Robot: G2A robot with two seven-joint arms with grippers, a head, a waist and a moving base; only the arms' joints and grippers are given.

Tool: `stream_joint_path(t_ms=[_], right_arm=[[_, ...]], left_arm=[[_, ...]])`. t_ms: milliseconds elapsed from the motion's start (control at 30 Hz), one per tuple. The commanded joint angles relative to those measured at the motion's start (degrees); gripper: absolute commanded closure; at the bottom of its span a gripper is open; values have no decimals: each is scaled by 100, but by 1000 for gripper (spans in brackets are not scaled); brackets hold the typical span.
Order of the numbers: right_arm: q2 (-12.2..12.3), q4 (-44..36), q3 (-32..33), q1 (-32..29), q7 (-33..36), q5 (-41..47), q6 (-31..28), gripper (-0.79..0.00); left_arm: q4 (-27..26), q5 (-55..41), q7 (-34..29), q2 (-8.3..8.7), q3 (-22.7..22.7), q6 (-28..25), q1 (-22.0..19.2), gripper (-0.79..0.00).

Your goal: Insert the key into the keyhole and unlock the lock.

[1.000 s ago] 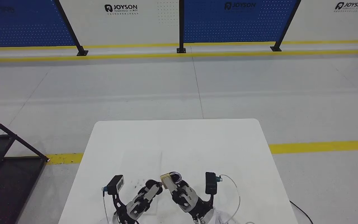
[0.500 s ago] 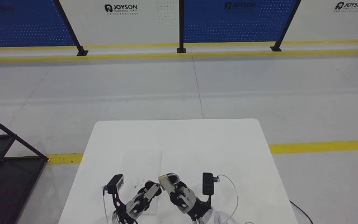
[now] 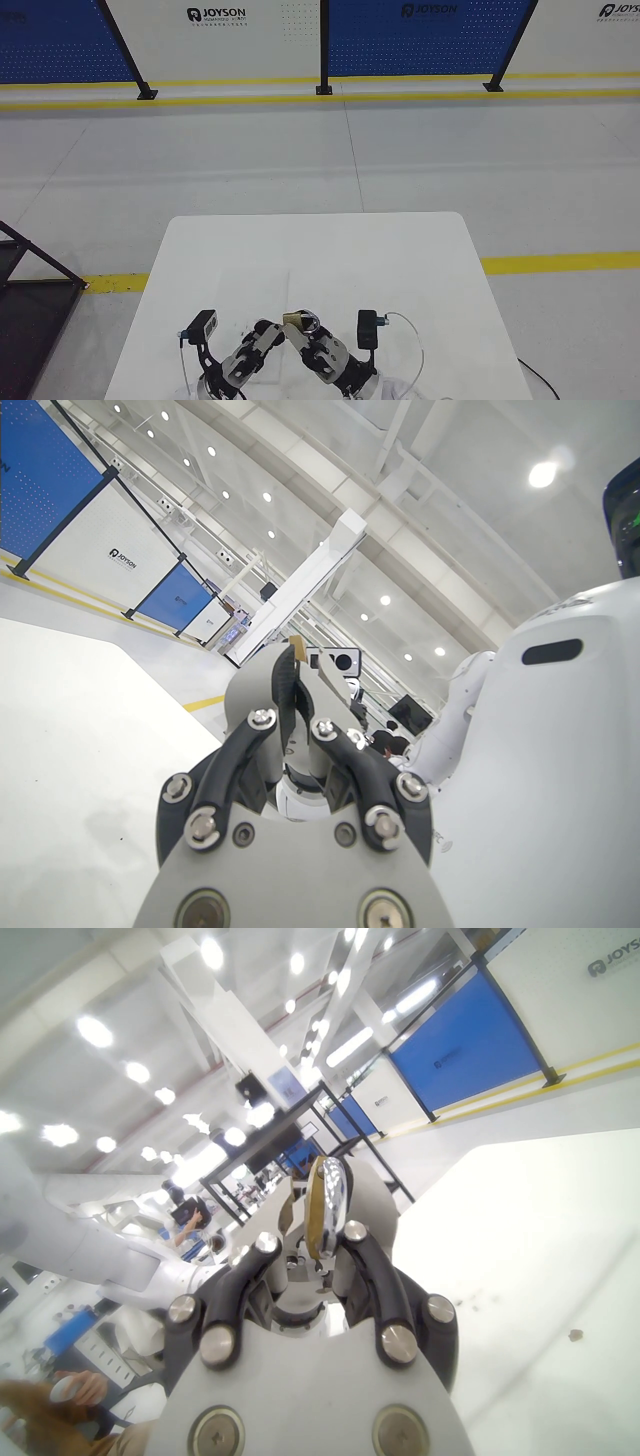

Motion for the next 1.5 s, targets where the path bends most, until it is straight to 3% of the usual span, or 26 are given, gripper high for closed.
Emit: stream_joint_path(t_ms=[0,167,367,600,633,667,1067,1467], right_arm=[[7,-23,12,-5,61,17,28,-283],[22,-57,35,-27,117,45,30,-274],[48,-94,109,-67,110,47,28,-179],[89,-161,199,-145,175,54,14,-145],[91,-169,201,-151,181,48,29,-28],[93,-175,199,-154,191,40,34,0],[122,-218,216,-196,259,100,4,0],[160,-301,263,-250,372,157,30,0]], left_arm=[[-1,-7,0,-3,-19,0,12,0],[-5,-10,0,-10,-55,0,38,0],[-21,-41,0,-9,-118,0,70,0],[-20,-60,0,-12,-194,0,120,0],[-19,-45,0,-13,-196,0,124,0],[-19,-40,0,-14,-198,0,126,0],[82,324,0,-68,-409,0,120,0],[65,1361,311,-328,-919,311,395,0]])
